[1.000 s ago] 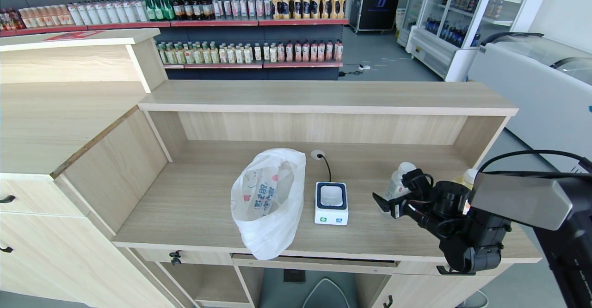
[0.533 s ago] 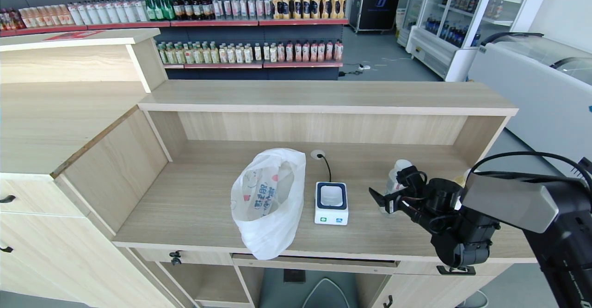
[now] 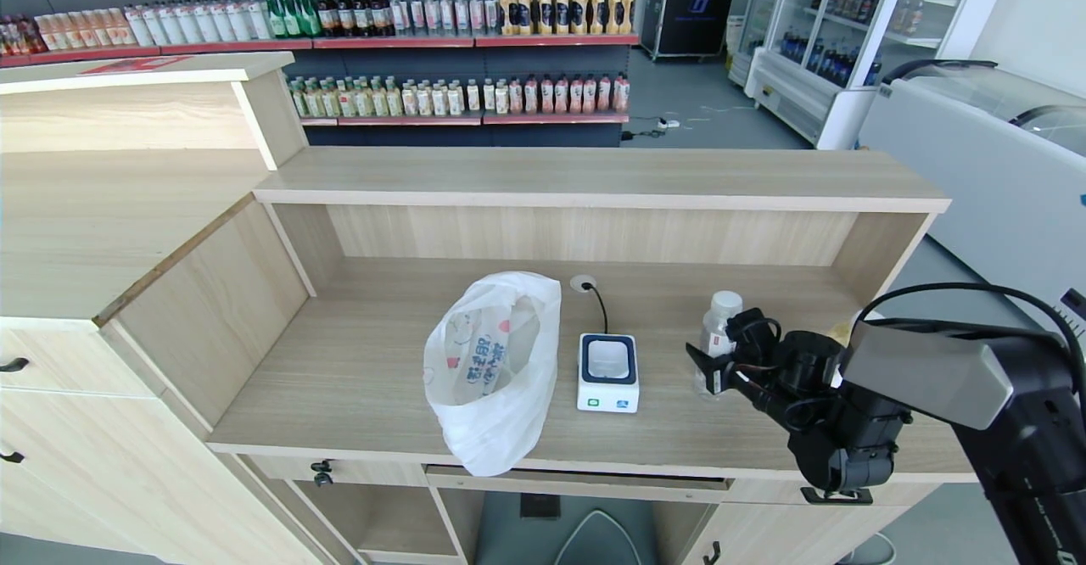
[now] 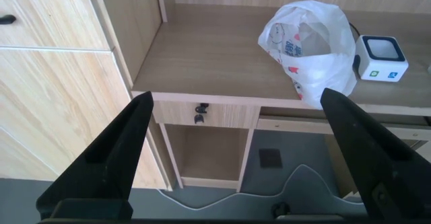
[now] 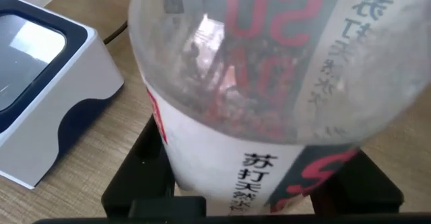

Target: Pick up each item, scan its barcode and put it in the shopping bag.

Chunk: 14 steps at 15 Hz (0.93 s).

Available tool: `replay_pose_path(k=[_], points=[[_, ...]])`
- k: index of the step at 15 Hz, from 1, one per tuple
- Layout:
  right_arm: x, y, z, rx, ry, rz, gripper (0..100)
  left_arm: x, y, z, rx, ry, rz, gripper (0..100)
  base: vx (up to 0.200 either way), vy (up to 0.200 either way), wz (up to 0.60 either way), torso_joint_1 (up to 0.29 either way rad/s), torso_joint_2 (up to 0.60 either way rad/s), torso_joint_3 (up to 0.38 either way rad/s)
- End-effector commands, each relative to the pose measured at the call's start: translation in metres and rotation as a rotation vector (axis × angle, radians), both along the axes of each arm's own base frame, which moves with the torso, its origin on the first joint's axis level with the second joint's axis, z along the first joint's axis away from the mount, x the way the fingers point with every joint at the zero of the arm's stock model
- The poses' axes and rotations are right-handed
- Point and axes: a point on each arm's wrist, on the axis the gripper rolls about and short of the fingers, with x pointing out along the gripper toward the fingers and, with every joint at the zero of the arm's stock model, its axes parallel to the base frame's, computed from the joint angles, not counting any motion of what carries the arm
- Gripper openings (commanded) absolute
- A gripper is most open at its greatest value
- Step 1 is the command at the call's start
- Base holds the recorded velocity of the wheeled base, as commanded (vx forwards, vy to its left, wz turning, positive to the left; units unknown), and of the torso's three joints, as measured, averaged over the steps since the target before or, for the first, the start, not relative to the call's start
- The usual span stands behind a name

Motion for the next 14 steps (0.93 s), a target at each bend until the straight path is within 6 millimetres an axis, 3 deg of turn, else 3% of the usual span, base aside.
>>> replay_pose_path(k=[1, 3, 5, 6, 8, 10, 12, 14], points=[[-0.001, -0.001, 0.0, -0.007, 0.0, -0.002, 0, 0.0, 0.0, 0.0, 0.001, 0.0, 0.0, 100, 0.0, 0.0, 0.0, 0.0, 0.0, 0.0], [0.0, -0.005, 0.01, 0.0, -0.018, -0.01, 0, 0.0, 0.0, 0.0, 0.0, 0.0, 0.0, 100, 0.0, 0.0, 0.0, 0.0, 0.0, 0.0], [-0.007, -0.016, 0.052, 0.03, 0.002, -0.037, 0, 0.0, 0.0, 0.0, 0.001, 0.0, 0.0, 100, 0.0, 0.0, 0.0, 0.0, 0.0, 0.0], [-0.027, -0.029, 0.089, 0.073, 0.07, -0.069, 0, 0.0, 0.0, 0.0, 0.0, 0.0, 0.0, 100, 0.0, 0.0, 0.0, 0.0, 0.0, 0.0], [-0.077, -0.035, 0.171, 0.357, 0.169, -0.102, 0, 0.0, 0.0, 0.0, 0.0, 0.0, 0.0, 100, 0.0, 0.0, 0.0, 0.0, 0.0, 0.0], [-0.123, -0.051, 0.241, 0.546, 0.172, 0.04, 0, 0.0, 0.0, 0.0, 0.0, 0.0, 0.0, 100, 0.0, 0.0, 0.0, 0.0, 0.0, 0.0], [-0.159, -0.068, 0.27, 0.555, 0.194, 0.228, 0, 0.0, 0.0, 0.0, 0.001, 0.0, 0.0, 100, 0.0, 0.0, 0.0, 0.0, 0.0, 0.0], [-0.192, -0.071, 0.274, 0.598, 0.259, 0.374, 0, 0.0, 0.0, 0.0, 0.0, 0.0, 0.0, 100, 0.0, 0.0, 0.0, 0.0, 0.0, 0.0]])
